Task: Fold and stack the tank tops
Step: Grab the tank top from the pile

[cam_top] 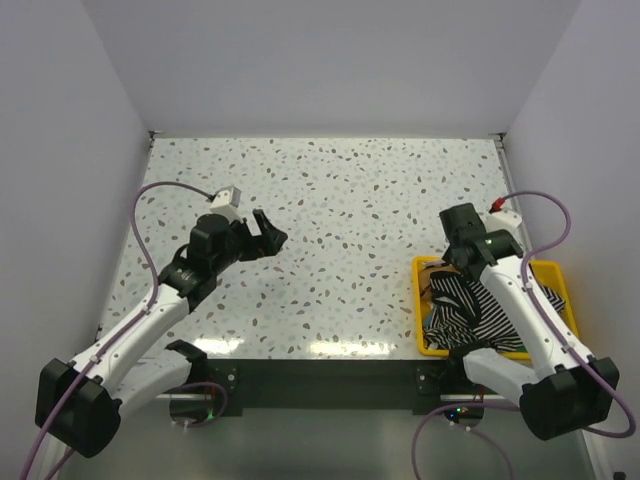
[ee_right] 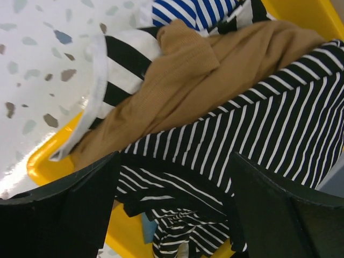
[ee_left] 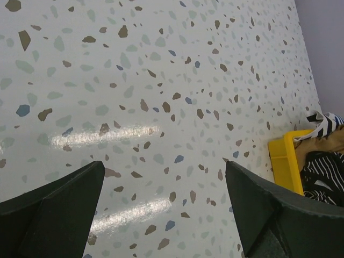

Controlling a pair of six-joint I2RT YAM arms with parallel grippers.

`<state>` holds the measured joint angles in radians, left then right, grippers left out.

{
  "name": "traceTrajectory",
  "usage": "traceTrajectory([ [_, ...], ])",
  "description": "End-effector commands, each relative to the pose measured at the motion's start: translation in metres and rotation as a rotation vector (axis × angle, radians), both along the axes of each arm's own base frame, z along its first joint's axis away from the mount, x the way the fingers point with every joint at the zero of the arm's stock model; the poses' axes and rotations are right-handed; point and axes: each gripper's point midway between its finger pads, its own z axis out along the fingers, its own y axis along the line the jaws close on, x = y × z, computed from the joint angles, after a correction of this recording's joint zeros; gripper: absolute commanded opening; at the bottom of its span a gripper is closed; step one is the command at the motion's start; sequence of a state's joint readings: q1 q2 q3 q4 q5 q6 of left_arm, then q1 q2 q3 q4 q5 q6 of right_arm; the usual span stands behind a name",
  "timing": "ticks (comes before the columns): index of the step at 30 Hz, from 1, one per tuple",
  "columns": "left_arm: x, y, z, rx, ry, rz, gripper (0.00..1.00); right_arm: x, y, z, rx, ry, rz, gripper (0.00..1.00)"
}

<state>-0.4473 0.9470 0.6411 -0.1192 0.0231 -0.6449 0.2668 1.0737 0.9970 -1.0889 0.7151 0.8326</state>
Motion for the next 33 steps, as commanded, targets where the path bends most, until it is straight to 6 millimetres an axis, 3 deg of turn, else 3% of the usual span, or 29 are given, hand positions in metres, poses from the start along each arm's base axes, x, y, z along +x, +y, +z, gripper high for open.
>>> traceTrajectory([
  [1, 0.005, -0.008, 0.01, -0.045, -0.036, -0.02, 1.0, -0.015, -0.008, -0.016, -0.004, 0.009, -0.079, 0.84],
  [5, 0.007, -0.01, 0.009, -0.04, -0.041, -0.028, 1.0, -0.014, -0.011, -0.038, -0.002, 0.008, -0.111, 0.82],
  [11, 0.008, -0.009, 0.004, -0.027, -0.032, -0.025, 1.0, -0.006, -0.011, -0.048, -0.003, 0.004, -0.132, 0.68],
  [14, 0.008, -0.008, 0.003, -0.024, -0.028, -0.02, 1.0, -0.004, -0.009, -0.051, 0.007, -0.005, -0.123, 0.53],
  [18, 0.008, -0.008, -0.001, -0.02, -0.021, -0.022, 1.0, -0.003, -0.008, -0.053, 0.01, 0.0, -0.108, 0.16],
  [21, 0.007, -0.007, -0.003, -0.016, -0.018, -0.02, 1.0, 0.0, -0.006, -0.05, 0.019, -0.01, -0.091, 0.0],
  [26, 0.007, -0.007, -0.003, -0.014, -0.021, -0.023, 1.0, 0.008, 0.0, -0.03, 0.039, -0.042, -0.031, 0.0],
  [27, 0.007, -0.007, -0.003, -0.014, -0.023, -0.021, 1.0, 0.01, 0.003, -0.027, 0.05, -0.045, -0.012, 0.06],
  [29, 0.008, -0.008, -0.002, -0.017, -0.025, -0.026, 1.0, 0.011, 0.005, -0.024, 0.065, -0.051, 0.005, 0.28],
  [30, 0.007, -0.008, -0.002, -0.017, -0.025, -0.027, 1.0, 0.01, 0.009, -0.026, 0.08, -0.04, 0.022, 0.46],
  [32, 0.008, -0.009, -0.002, -0.02, -0.025, -0.029, 1.0, 0.01, 0.012, -0.032, 0.098, -0.042, 0.033, 0.61],
  [33, 0.008, -0.01, -0.001, -0.021, -0.026, -0.031, 1.0, 0.009, 0.014, -0.035, 0.108, -0.038, 0.038, 0.63],
])
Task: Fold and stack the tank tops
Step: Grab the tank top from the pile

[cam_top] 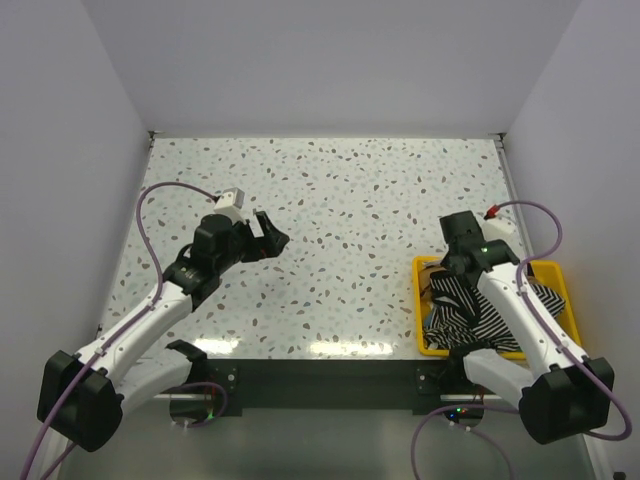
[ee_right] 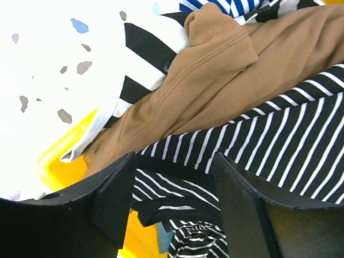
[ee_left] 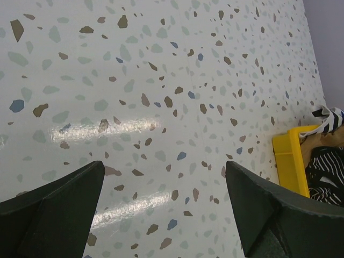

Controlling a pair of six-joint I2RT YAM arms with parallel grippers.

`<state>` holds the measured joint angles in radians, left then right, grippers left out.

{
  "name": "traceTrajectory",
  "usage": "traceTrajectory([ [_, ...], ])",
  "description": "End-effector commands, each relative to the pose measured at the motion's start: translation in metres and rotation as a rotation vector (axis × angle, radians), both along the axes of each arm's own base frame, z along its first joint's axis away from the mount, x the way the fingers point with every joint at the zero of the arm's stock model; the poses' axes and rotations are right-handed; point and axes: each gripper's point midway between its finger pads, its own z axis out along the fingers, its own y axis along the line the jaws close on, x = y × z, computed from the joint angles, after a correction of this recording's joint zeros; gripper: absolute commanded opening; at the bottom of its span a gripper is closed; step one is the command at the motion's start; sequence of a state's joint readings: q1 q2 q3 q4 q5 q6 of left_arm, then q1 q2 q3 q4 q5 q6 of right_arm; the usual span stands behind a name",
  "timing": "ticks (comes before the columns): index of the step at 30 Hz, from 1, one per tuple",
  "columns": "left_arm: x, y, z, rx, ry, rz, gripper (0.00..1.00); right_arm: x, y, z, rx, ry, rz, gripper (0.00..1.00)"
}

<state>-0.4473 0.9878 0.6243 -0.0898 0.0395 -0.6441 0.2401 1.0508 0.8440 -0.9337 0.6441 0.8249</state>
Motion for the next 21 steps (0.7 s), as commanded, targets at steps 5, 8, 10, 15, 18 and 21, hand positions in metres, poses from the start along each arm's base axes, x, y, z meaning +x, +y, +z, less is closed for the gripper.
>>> traceTrajectory([
  [5, 0.007, -0.006, 0.011, -0.022, -0.052, -0.019, 1.0, -0.001, 0.006, -0.023, 0.032, 0.026, 0.009, 0.7],
  [8, 0.007, -0.006, 0.009, -0.02, -0.047, -0.019, 1.0, 0.001, 0.006, -0.026, 0.035, 0.017, -0.004, 0.69],
  [10, 0.006, -0.006, 0.009, -0.018, -0.048, -0.022, 1.0, 0.002, 0.004, -0.027, 0.029, 0.008, -0.016, 0.68],
  [15, 0.006, -0.004, 0.009, -0.015, -0.051, -0.015, 1.0, 0.002, 0.004, -0.028, 0.028, 0.012, -0.024, 0.39],
  [18, 0.006, -0.004, 0.009, -0.015, -0.05, -0.013, 1.0, 0.004, 0.003, -0.024, 0.021, 0.004, -0.018, 0.17],
  [21, 0.006, -0.003, 0.009, -0.016, -0.052, -0.012, 1.0, 0.006, 0.003, -0.013, 0.018, -0.009, -0.013, 0.0],
])
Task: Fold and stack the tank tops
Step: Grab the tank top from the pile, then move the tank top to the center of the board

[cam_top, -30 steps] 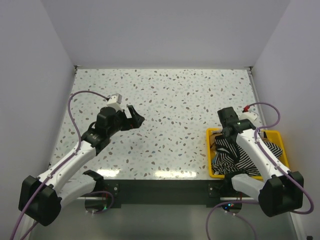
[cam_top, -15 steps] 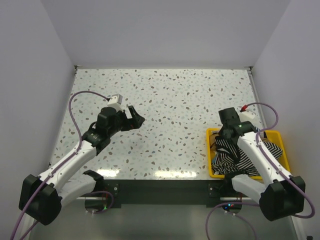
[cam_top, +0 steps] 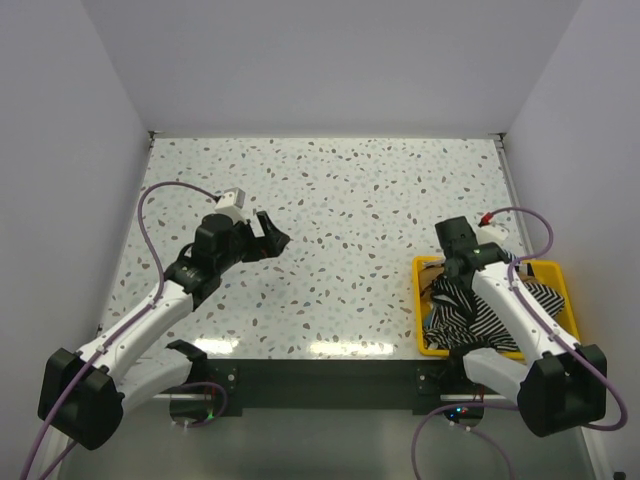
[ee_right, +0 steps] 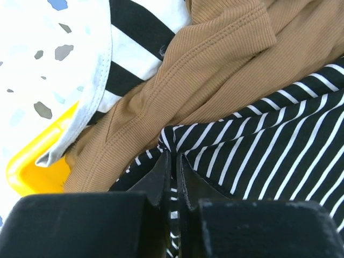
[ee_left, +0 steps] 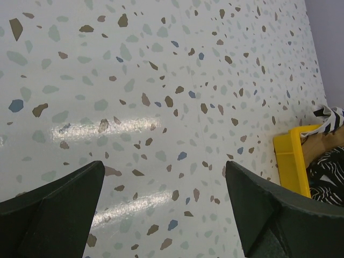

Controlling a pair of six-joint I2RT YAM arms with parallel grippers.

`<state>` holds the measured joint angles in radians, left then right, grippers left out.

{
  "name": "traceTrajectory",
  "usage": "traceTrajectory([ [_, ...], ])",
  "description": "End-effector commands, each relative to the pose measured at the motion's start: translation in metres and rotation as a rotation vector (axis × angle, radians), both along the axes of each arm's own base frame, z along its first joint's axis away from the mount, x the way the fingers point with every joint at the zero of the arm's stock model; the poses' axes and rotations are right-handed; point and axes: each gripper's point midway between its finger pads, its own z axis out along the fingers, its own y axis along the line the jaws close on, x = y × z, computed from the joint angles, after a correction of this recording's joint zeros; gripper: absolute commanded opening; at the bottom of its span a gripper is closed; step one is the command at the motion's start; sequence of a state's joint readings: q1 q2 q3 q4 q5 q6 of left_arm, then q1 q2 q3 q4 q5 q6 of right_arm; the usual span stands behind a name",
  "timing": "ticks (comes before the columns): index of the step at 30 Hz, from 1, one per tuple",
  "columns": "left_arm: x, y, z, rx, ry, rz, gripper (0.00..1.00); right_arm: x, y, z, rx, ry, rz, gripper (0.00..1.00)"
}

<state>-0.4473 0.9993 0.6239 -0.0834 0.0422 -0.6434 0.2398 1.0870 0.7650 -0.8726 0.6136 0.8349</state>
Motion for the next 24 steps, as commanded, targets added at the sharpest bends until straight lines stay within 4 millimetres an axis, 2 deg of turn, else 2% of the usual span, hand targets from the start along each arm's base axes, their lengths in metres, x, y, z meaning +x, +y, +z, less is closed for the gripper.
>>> traceTrajectory([
  [1, 0.004, -0.002, 0.012, -0.016, -0.059, -0.012, 1.0, 0.014, -0.001, 0.028, 0.001, -0.084, -0.015, 0.0],
  [4, 0.004, -0.001, 0.015, -0.018, -0.064, -0.007, 1.0, 0.016, 0.003, 0.051, 0.019, -0.121, 0.021, 0.0],
  [5, 0.004, -0.001, 0.02, -0.022, -0.073, -0.007, 1.0, 0.024, 0.007, 0.07, 0.031, -0.158, 0.056, 0.0],
  [6, 0.004, -0.001, 0.02, -0.023, -0.071, -0.008, 1.0, 0.029, 0.013, 0.08, 0.055, -0.181, 0.09, 0.0],
  [7, 0.004, -0.002, 0.022, -0.027, -0.074, -0.009, 1.0, 0.039, 0.025, 0.103, 0.112, -0.239, 0.136, 0.0],
  [9, 0.003, -0.002, 0.028, -0.035, -0.084, -0.009, 1.0, 0.048, 0.041, 0.126, 0.16, -0.283, 0.211, 0.0],
  [10, 0.003, -0.002, 0.029, -0.037, -0.085, -0.008, 1.0, 0.055, 0.057, 0.152, 0.203, -0.337, 0.268, 0.0],
  [12, 0.004, -0.002, 0.039, -0.044, -0.102, -0.005, 1.0, 0.065, 0.076, 0.171, 0.213, -0.366, 0.328, 0.0],
  [13, 0.004, -0.002, 0.041, -0.044, -0.105, -0.006, 1.0, 0.067, 0.098, 0.183, 0.221, -0.384, 0.393, 0.0],
  [14, 0.004, 0.0, 0.048, -0.045, -0.116, -0.001, 1.0, 0.073, 0.109, 0.211, 0.23, -0.448, 0.416, 0.0],
  [15, 0.004, 0.0, 0.053, -0.046, -0.123, 0.002, 1.0, 0.082, 0.123, 0.216, 0.241, -0.448, 0.443, 0.0],
  [16, 0.004, 0.001, 0.056, -0.044, -0.129, 0.007, 1.0, 0.086, 0.143, 0.243, 0.273, -0.509, 0.492, 0.0],
  [18, 0.005, 0.005, 0.069, -0.043, -0.152, 0.022, 1.0, 0.099, 0.17, 0.257, 0.286, -0.529, 0.546, 0.0],
  [19, 0.006, 0.006, 0.077, -0.046, -0.169, 0.029, 1.0, 0.101, 0.187, 0.284, 0.304, -0.585, 0.593, 0.0],
  [21, 0.006, 0.006, 0.085, -0.052, -0.183, 0.029, 0.99, 0.108, 0.206, 0.303, 0.322, -0.619, 0.633, 0.0],
  [22, 0.007, 0.005, 0.09, -0.059, -0.195, 0.028, 0.98, 0.115, 0.224, 0.317, 0.343, -0.644, 0.663, 0.0],
  [24, 0.005, -0.001, 0.101, -0.091, -0.222, -0.002, 0.97, 0.121, 0.244, 0.332, 0.382, -0.669, 0.712, 0.0],
])
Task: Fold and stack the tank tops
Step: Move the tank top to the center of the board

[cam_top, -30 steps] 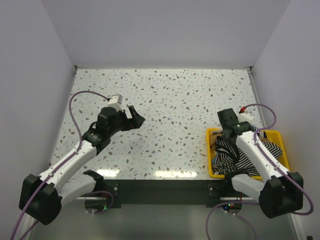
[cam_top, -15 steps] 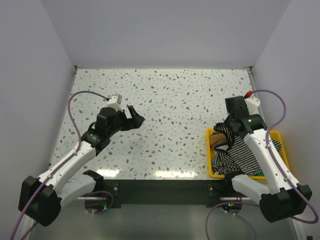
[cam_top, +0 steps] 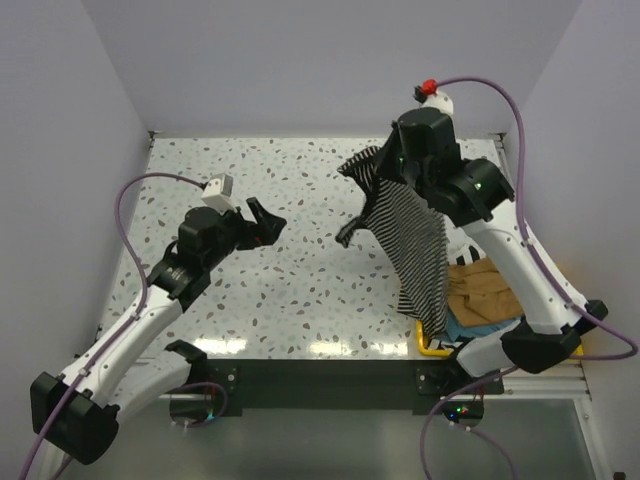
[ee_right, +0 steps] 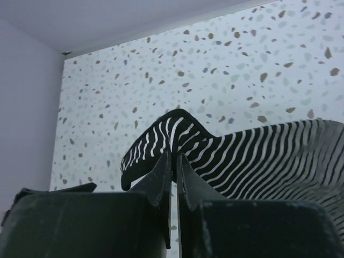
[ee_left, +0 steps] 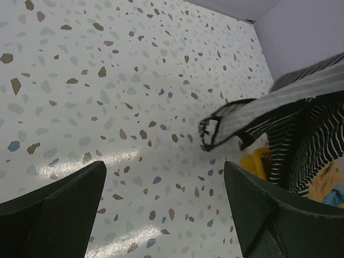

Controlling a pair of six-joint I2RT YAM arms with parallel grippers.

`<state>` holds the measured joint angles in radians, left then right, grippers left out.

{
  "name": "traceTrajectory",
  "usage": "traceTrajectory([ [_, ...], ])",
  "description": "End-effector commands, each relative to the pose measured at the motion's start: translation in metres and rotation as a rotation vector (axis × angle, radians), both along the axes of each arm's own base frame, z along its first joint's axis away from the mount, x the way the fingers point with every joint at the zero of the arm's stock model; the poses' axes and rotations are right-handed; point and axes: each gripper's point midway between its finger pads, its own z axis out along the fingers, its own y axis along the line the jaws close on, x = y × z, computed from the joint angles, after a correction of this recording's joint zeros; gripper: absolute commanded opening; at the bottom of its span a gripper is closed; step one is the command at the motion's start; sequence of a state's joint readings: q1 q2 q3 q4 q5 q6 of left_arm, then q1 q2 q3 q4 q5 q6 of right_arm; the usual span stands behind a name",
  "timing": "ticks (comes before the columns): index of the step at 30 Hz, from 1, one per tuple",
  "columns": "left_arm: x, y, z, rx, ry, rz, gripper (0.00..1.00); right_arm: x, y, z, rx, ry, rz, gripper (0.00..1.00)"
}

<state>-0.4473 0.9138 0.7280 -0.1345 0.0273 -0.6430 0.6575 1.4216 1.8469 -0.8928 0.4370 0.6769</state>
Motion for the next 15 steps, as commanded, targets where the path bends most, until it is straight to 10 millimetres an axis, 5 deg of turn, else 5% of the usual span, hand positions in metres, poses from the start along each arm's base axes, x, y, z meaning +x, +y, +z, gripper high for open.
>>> traceTrajectory([
  [1, 0.003, -0.006, 0.044, -0.053, -0.121, -0.029, 0.95, 0.009, 0.041, 0.054, 0.086, -0.116, 0.114, 0.0],
  [7, -0.004, -0.004, 0.066, -0.111, -0.18, -0.029, 0.94, 0.028, 0.096, 0.074, 0.163, -0.166, 0.213, 0.0],
  [11, 0.0, 0.014, 0.065, -0.076, -0.162, 0.074, 0.94, 0.062, 0.126, 0.038, 0.149, -0.131, 0.204, 0.0],
  [13, 0.002, 0.018, 0.057, -0.055, -0.137, 0.098, 0.93, 0.083, 0.123, 0.043, 0.15, -0.167, 0.162, 0.0],
  [14, 0.004, 0.02, 0.053, -0.047, -0.125, 0.113, 0.92, 0.103, 0.13, 0.019, 0.124, -0.129, 0.145, 0.0],
  [15, 0.005, 0.019, 0.05, -0.048, -0.113, 0.118, 0.91, 0.122, 0.117, 0.012, 0.123, -0.111, 0.109, 0.0],
])
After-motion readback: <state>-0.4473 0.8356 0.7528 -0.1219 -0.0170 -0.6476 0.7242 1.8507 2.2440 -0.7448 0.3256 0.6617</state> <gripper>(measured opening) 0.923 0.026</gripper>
